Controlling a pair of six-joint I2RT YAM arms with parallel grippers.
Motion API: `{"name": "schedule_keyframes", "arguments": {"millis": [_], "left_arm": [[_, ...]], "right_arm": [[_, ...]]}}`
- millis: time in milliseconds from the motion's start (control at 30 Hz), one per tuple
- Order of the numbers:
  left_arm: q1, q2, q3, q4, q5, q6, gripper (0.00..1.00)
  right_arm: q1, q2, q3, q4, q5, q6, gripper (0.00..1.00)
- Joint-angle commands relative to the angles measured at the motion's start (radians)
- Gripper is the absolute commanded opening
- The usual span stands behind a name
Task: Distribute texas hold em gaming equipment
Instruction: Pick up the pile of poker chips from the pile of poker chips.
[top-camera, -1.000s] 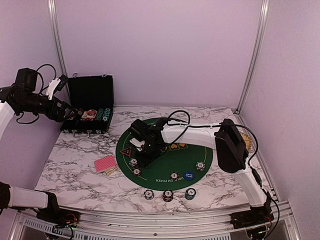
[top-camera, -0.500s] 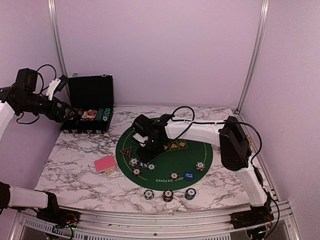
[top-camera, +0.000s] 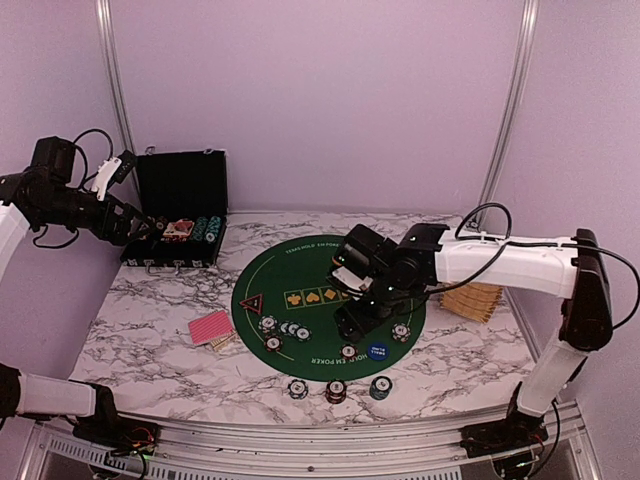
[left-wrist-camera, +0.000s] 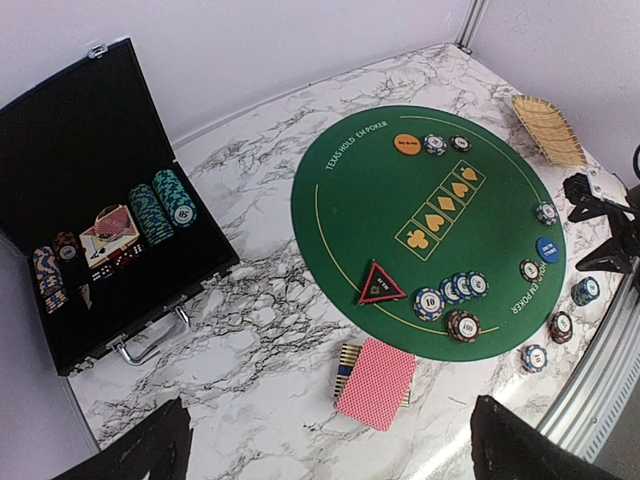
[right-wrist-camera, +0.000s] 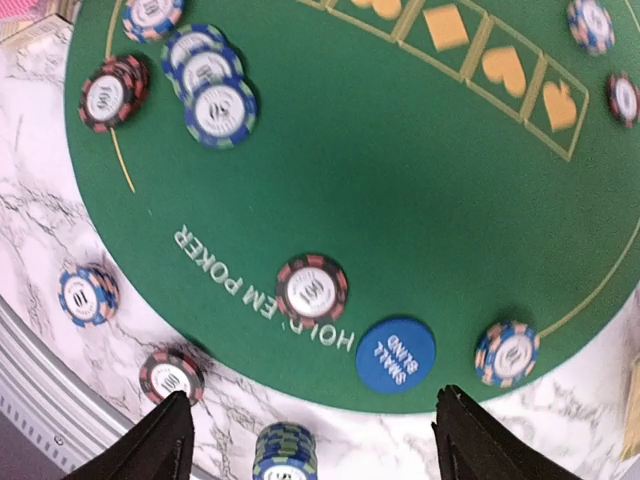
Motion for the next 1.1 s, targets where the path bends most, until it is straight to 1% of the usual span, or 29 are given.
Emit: {"name": "schedule_keyframes", "arguments": {"millis": [0,100,267,500,900,1067], "left_arm": [[-0.003,0.012,-0.002,-0.023,0.029,0.017,0.99],[-0.003,0.018,0.001,-0.021,0.032,0.017,0.99],[-0.003,0.018,0.005,-0.021,0.032,0.014,0.99],[-0.005,0.013,0.007,-0.023,0.026,0.007,0.99],[-0.005,0.011,0.012,-0.023,0.02,0.002,0.99],[-0.005,0.015,0.013,-0.022,0.02,0.004,0.99]], "right_arm": [[0.057,-0.108,-0.149,-0.038,-0.013,0.11,0.86],[0.101,-0.143,-0.21,-0.047,-0.019,0.155,0.9],[0.126,-0.17,-0.301,-0.016,-0.04,0.191,0.91],[0.13,-0.155,-0.358,0.047,-0.101,0.185,0.84],[0.132,-0.113,-0.378,0.08,-0.094,0.17,0.73],[0.133,-0.111,-0.377,0.08,-0.086,0.166,0.65]]}}
